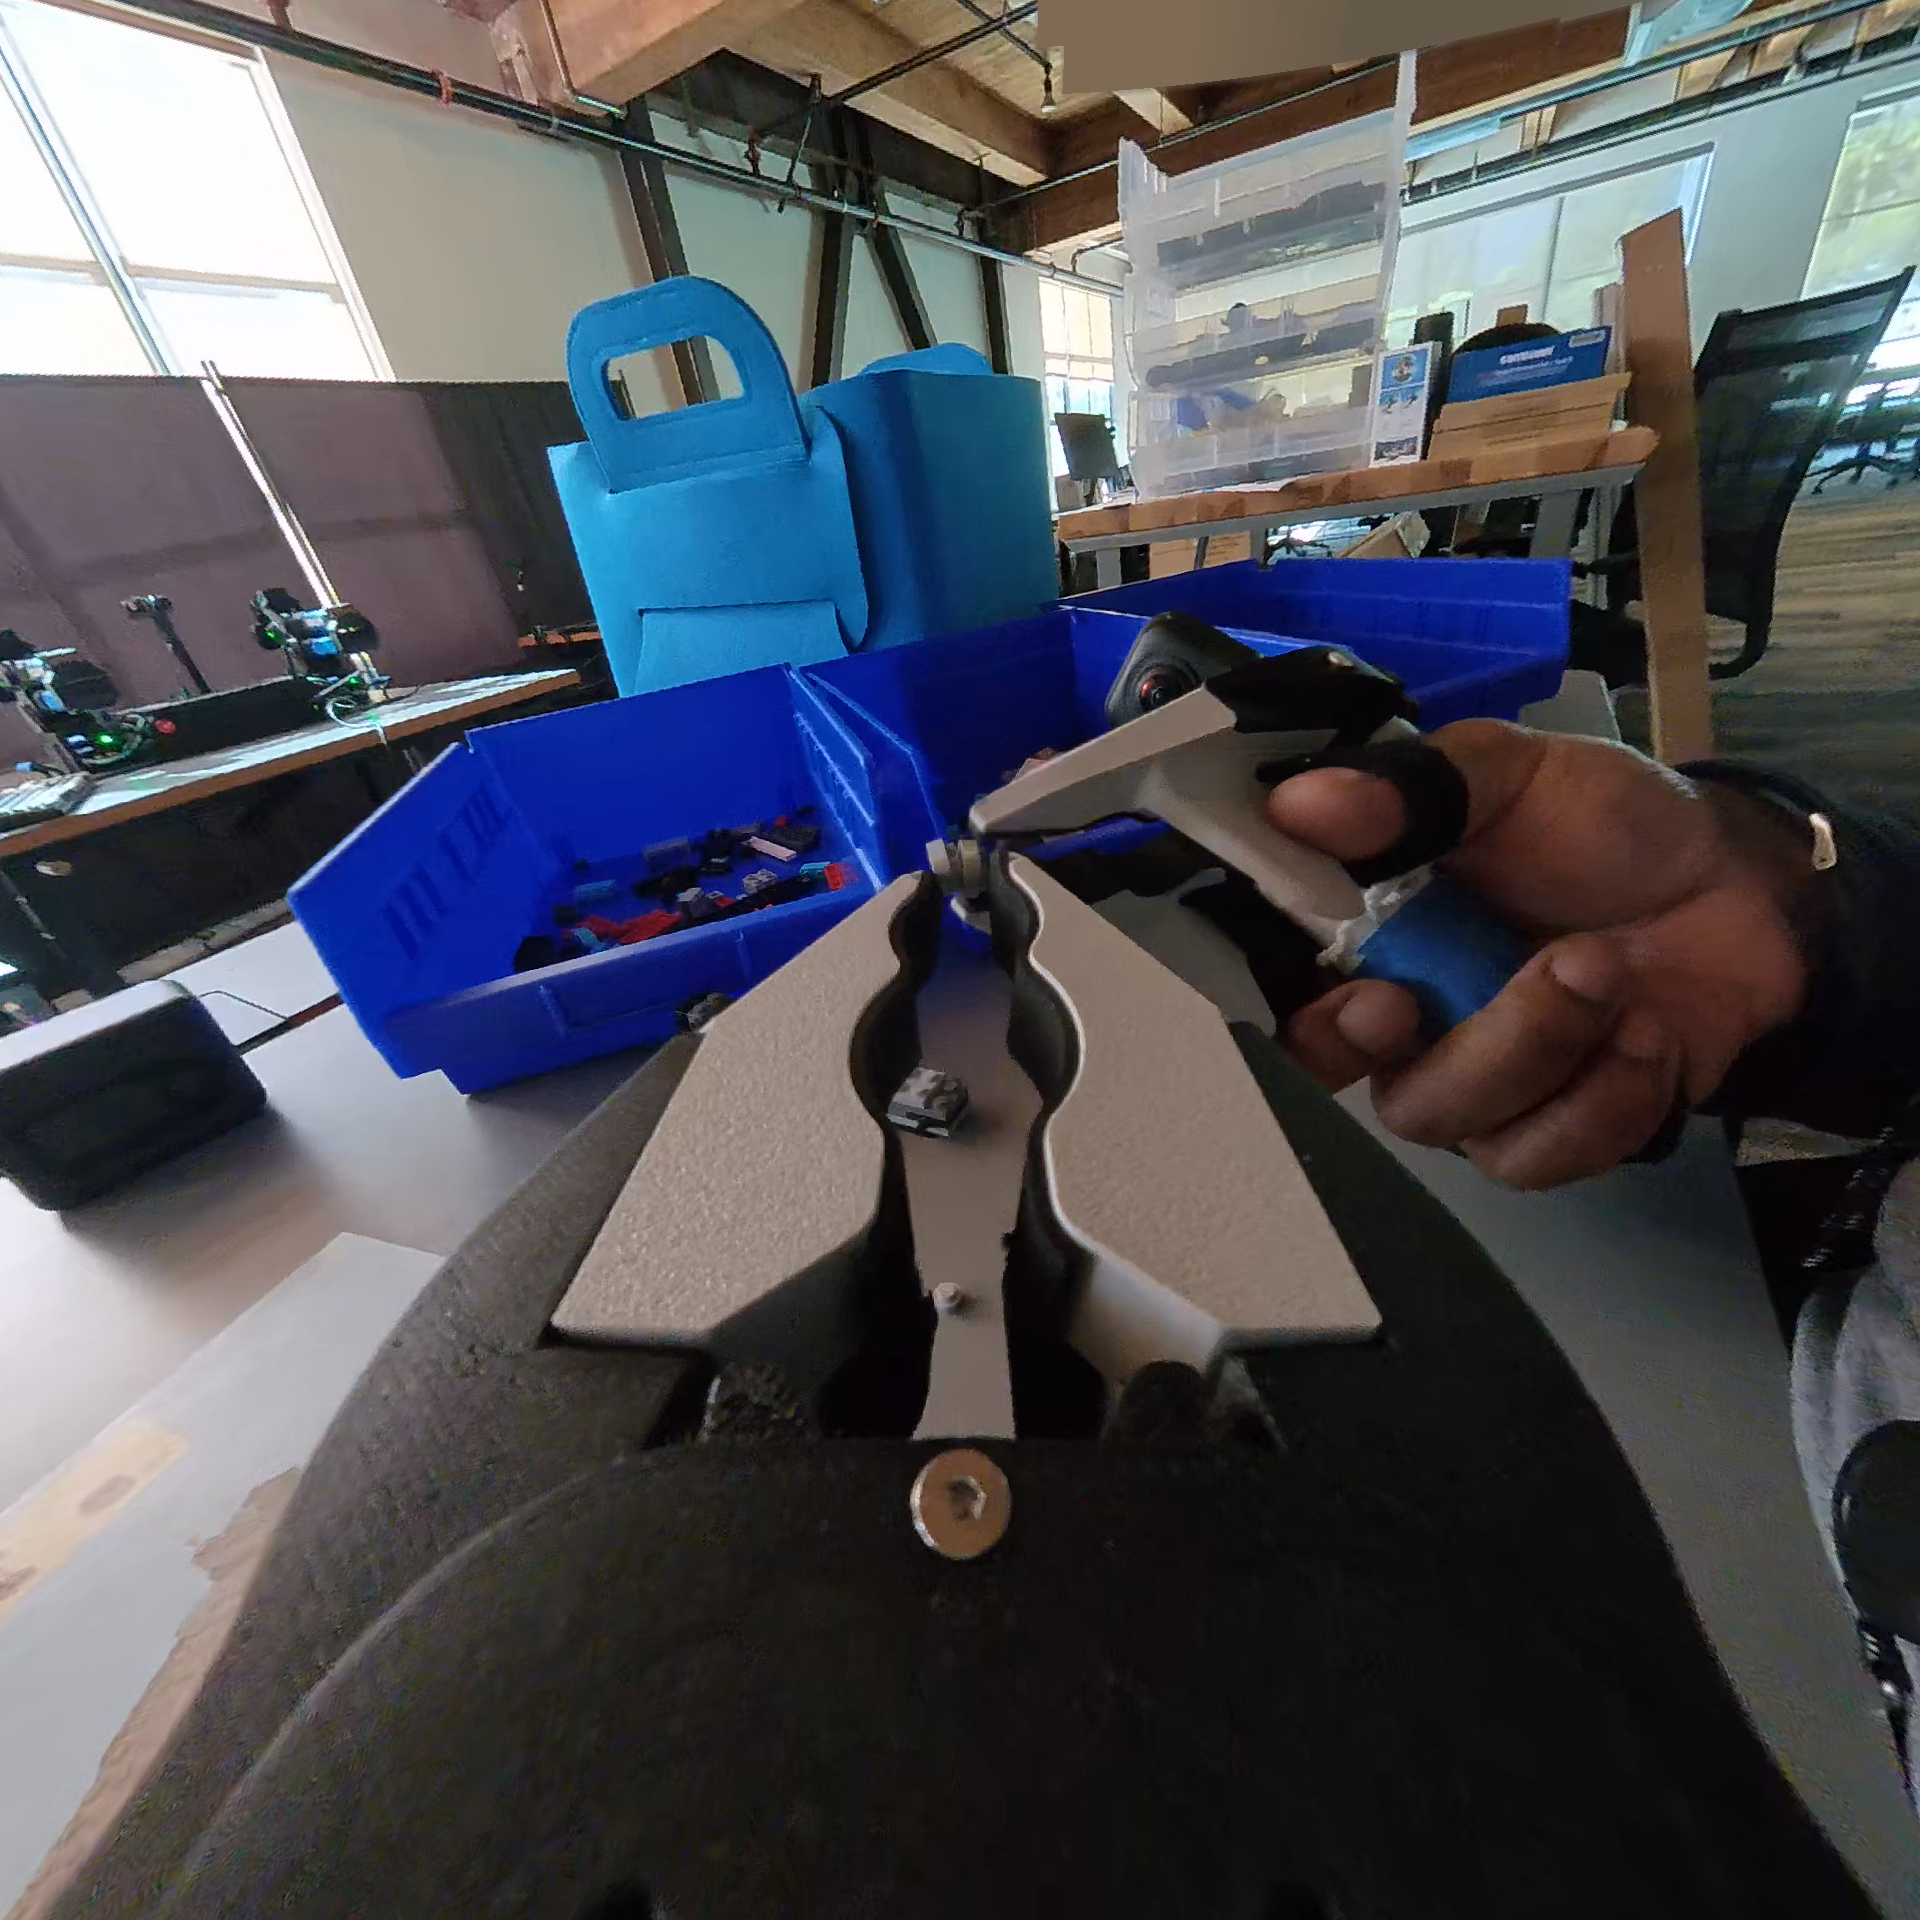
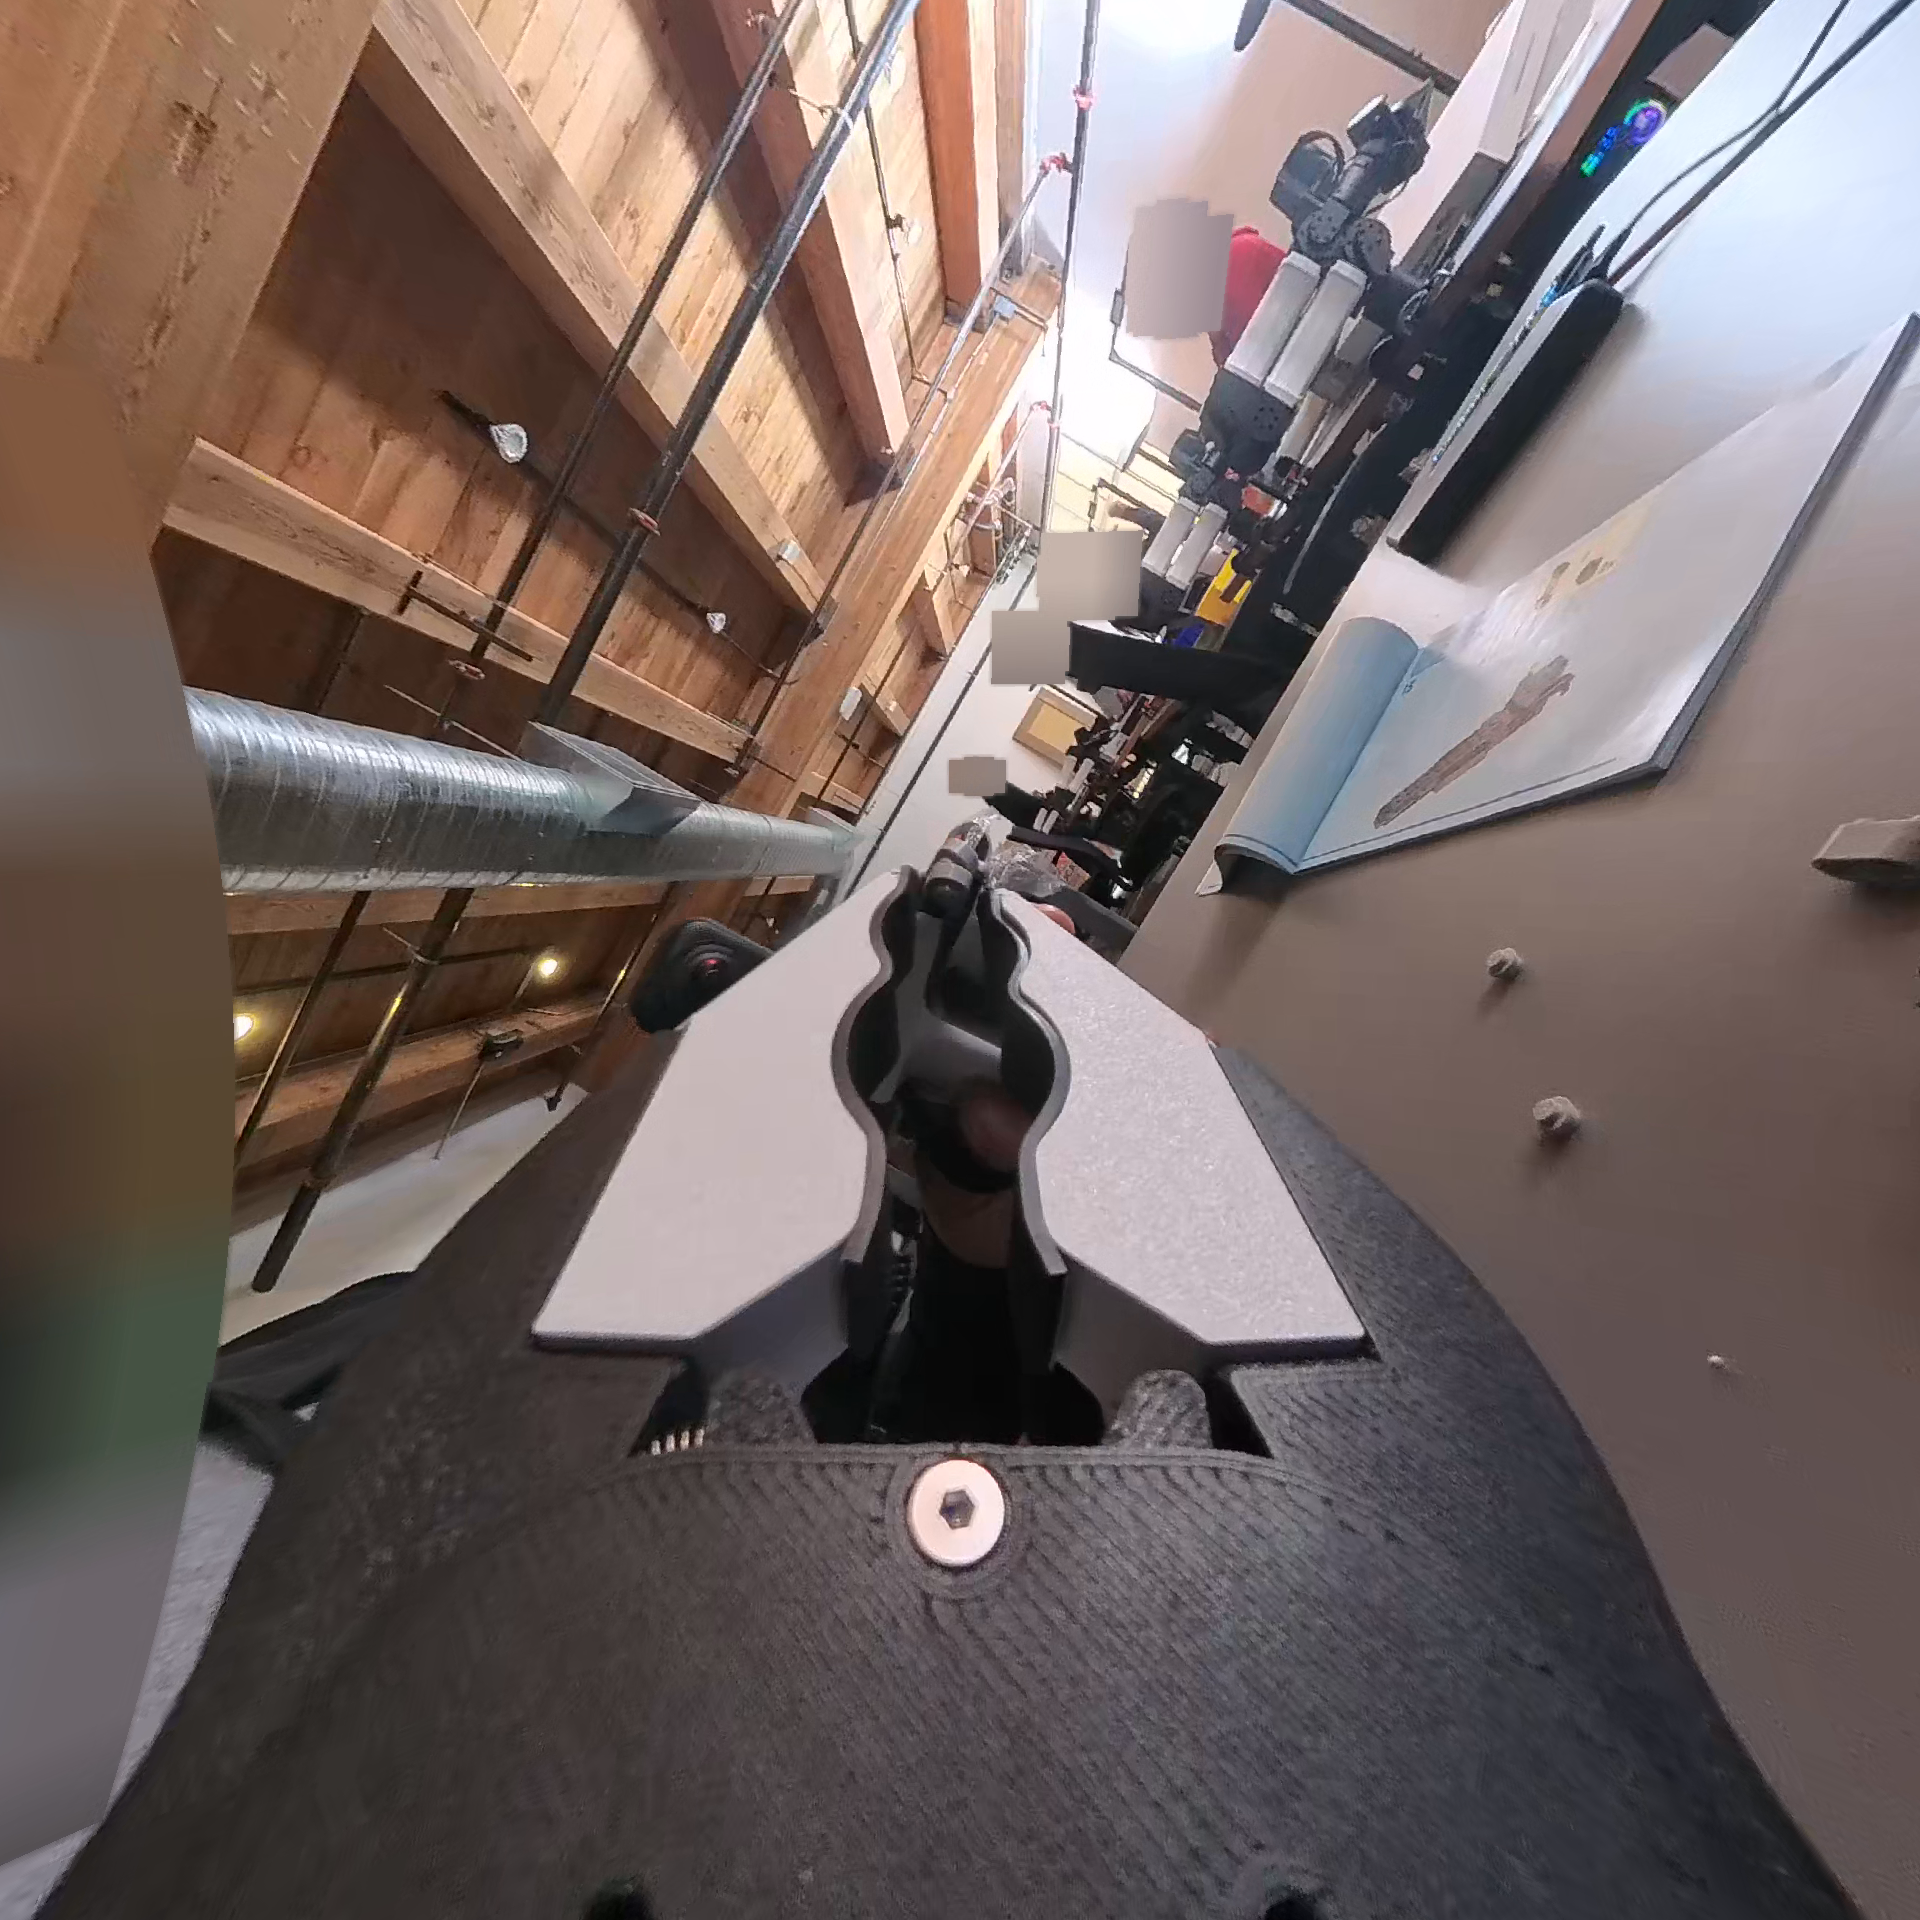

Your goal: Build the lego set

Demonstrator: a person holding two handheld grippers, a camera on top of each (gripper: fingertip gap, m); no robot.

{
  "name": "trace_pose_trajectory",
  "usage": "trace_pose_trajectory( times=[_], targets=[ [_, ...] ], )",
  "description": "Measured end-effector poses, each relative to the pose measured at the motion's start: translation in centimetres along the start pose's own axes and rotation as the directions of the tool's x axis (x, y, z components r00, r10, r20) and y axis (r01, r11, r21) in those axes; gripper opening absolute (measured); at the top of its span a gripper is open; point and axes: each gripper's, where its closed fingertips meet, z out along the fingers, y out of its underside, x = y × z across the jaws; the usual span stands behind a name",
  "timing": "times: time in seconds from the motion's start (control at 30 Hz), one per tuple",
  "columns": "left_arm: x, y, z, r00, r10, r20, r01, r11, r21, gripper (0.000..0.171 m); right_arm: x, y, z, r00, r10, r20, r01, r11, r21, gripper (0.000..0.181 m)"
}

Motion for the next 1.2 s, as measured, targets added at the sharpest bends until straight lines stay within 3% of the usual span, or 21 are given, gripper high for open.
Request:
trace_pose_trajectory(
  times=[0.13,0.3,0.43,0.63,0.77,1.0,1.1,1.2],
  targets=[
    [0.3,-0.2,-0.2,0.994,-0.090,-0.057,0.091,0.996,0.019,0.010,-0.6,-0.6,-0.5,0.995,-0.097,0.005,0.097,0.995,-0.007,0.018],
    [0.7,-1.2,-0.9,0.926,-0.311,-0.213,0.332,0.941,0.070,0.010,-1.5,-0.4,-0.9,0.908,-0.419,-0.006,0.416,0.903,-0.109,0.021],
    [1.2,-1.8,-1.5,0.844,-0.426,-0.326,0.471,0.879,0.072,0.010,-2.0,0.5,-1.0,0.740,-0.671,0.035,0.664,0.723,-0.190,0.022],
    [2.3,-2.1,-1.9,0.698,-0.546,-0.464,0.622,0.783,0.014,0.010,-2.9,1.7,-1.0,0.558,-0.821,0.117,0.825,0.534,-0.187,0.022],
    [3.2,-2.4,-2.2,0.565,-0.617,-0.548,0.715,0.697,-0.047,0.010,-3.0,2.0,-1.4,0.429,-0.891,0.153,0.897,0.399,-0.192,0.020],
    [3.6,-2.2,-2.5,0.372,-0.728,-0.577,0.821,0.548,-0.162,0.010,-2.6,2.7,-1.9,0.073,-0.974,0.213,0.975,0.025,-0.219,0.016],
    [4.1,-1.9,-2.4,0.331,-0.758,-0.562,0.829,0.518,-0.210,0.010,-2.7,3.1,-1.9,-0.056,-0.971,0.234,0.973,-0.106,-0.205,0.017],
    [4.3,-1.4,-2.3,0.323,-0.776,-0.542,0.824,0.512,-0.243,0.010,-2.7,3.5,-1.9,-0.124,-0.962,0.242,0.965,-0.173,-0.197,0.016]
  ],
)
